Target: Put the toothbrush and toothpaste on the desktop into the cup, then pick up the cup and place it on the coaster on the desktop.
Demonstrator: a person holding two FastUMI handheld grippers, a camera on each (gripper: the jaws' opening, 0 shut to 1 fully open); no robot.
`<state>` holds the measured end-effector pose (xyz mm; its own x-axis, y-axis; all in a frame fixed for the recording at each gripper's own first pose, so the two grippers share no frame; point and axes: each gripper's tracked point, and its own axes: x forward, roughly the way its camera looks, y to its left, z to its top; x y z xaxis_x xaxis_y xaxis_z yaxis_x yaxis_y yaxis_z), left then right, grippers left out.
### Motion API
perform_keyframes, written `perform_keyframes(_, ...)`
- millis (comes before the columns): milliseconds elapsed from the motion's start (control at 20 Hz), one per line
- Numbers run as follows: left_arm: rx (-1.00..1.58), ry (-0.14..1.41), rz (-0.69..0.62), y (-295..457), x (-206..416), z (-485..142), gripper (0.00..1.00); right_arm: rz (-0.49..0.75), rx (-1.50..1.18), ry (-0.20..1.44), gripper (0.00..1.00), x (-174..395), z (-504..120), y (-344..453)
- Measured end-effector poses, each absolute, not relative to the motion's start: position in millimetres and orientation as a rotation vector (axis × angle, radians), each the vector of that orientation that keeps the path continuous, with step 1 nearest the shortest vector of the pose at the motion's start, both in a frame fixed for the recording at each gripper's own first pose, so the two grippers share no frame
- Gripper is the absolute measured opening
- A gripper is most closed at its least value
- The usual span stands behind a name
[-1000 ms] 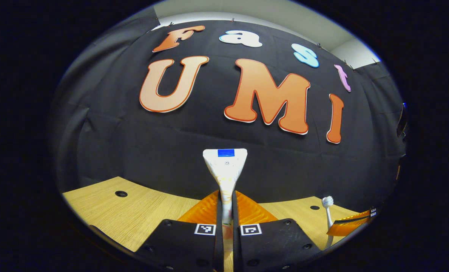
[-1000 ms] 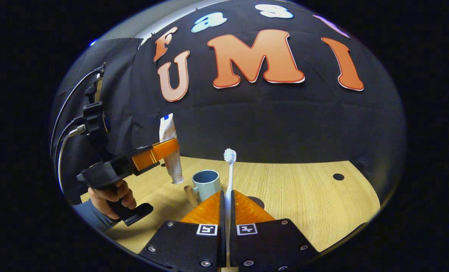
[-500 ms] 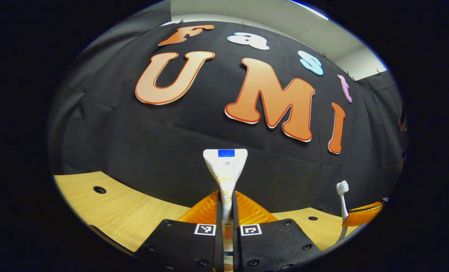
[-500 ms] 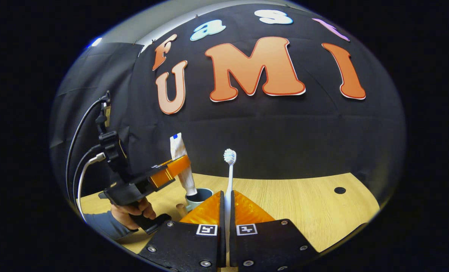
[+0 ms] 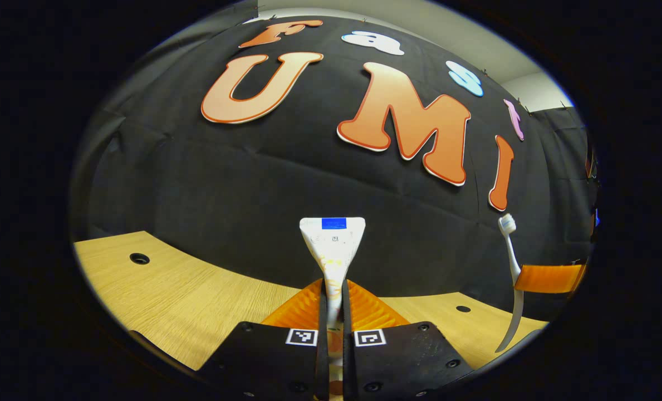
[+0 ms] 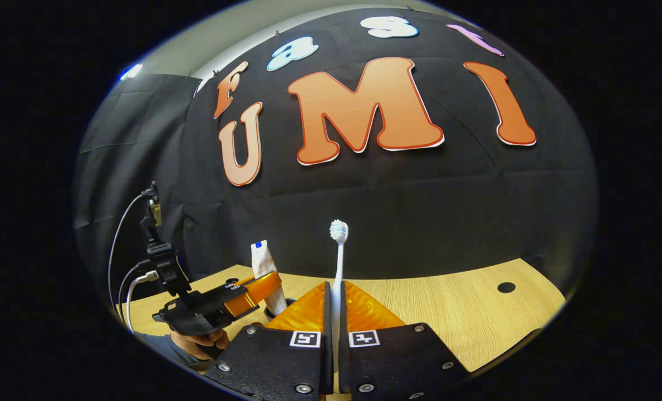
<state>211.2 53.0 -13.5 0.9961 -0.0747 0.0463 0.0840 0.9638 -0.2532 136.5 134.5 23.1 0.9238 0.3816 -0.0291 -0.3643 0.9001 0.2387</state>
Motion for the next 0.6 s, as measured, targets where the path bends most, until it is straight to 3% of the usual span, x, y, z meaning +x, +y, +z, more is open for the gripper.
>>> perform_keyframes(350,-0.205,0.049,-0.053,55,204,-42,0.13,0.42,0.268,0.075,0.04,145,21,155)
perform_keyframes(600,-0.209,0.131,-0.085,43,196,-59,0.22,0.433,0.281,0.085,0.04,150,16,162)
